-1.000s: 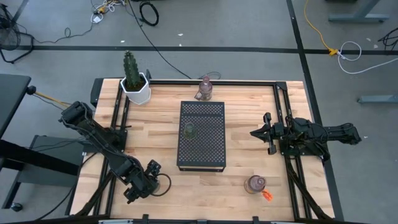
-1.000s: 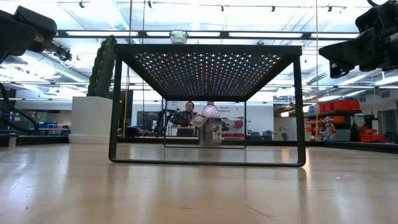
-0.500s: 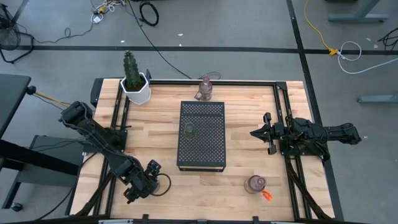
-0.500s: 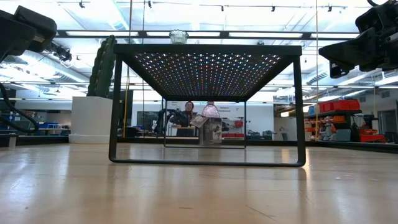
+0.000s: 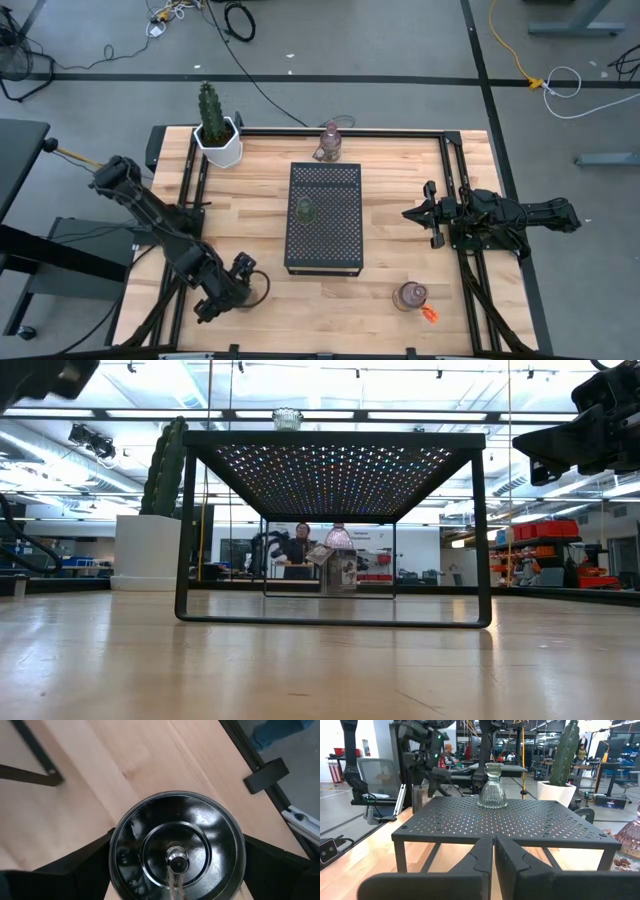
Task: Pick & Place candle stick holders
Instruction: Put the left brown scented candle on the shelf
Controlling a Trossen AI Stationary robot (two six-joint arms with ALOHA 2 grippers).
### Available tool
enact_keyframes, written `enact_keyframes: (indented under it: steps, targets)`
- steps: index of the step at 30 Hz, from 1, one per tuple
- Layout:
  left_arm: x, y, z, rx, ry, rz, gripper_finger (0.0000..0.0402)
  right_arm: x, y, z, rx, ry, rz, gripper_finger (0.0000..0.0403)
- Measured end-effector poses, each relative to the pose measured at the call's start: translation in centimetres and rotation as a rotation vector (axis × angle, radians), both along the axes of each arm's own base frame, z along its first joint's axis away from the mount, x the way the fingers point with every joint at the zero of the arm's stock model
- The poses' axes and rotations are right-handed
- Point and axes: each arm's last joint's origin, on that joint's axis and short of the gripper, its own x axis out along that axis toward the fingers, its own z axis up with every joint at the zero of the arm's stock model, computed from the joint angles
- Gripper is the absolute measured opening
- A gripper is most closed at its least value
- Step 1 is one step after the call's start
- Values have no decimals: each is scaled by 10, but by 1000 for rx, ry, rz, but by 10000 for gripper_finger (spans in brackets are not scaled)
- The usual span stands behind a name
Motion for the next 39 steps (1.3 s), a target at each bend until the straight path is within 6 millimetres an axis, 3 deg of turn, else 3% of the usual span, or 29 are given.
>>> enact_keyframes:
  steps: [16, 31, 39]
  targets:
    - [29, 36, 73, -29, -64, 81, 365, 0, 0, 0, 0, 0, 0, 23]
    - [56, 91, 120, 18, -215, 203, 364, 0, 0, 0, 0, 0, 0, 23]
    - [63, 103, 130, 42, -266, 185, 365, 0, 0, 0, 0, 0, 0, 23]
